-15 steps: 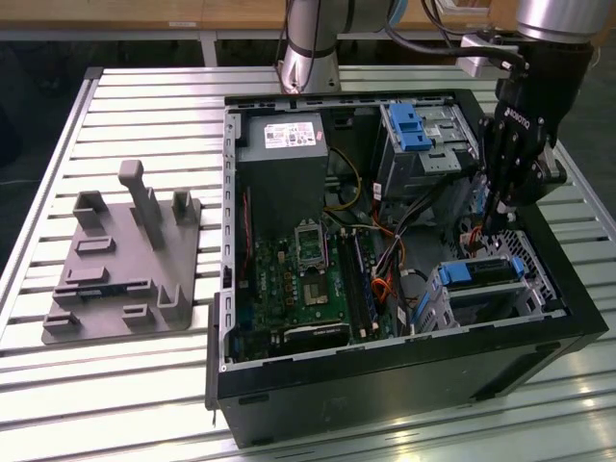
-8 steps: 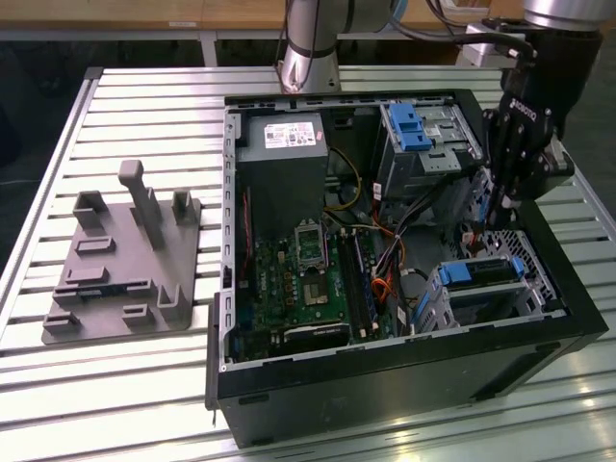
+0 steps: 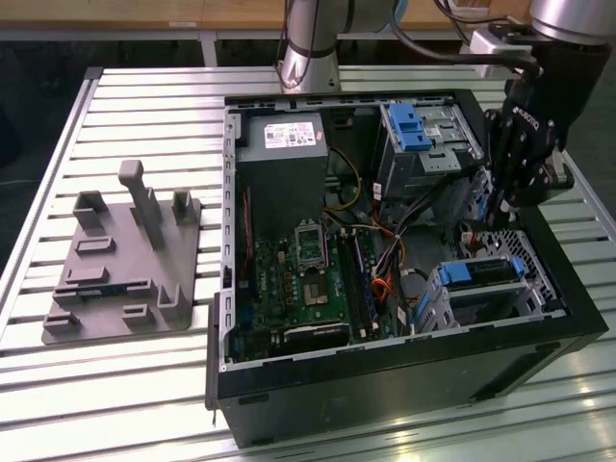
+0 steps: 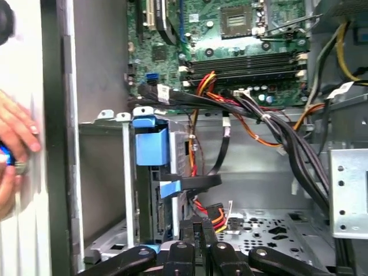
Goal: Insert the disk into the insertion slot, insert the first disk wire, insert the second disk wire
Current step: 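Insert the first disk wire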
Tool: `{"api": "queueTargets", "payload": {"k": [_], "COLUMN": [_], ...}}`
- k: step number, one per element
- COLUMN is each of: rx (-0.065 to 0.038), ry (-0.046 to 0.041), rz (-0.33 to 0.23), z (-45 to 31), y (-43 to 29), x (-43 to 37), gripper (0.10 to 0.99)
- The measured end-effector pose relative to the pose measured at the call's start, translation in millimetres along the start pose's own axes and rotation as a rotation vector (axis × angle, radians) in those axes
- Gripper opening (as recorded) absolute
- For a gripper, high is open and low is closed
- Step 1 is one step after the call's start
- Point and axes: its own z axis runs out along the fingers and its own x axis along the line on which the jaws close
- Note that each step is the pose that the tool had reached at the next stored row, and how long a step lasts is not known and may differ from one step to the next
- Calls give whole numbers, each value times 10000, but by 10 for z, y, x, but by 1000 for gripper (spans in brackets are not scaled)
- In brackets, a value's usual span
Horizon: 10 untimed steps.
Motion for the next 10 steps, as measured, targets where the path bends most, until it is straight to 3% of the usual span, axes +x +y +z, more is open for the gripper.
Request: {"api": "queueTargets", "payload": {"k": [2,10], "rx": [-7,-24], "ry": [-178,-660], "rz": [0,-1], "z": [6,13], "y": [-1,-6], "x": [34,178], "gripper": [173,173]}}
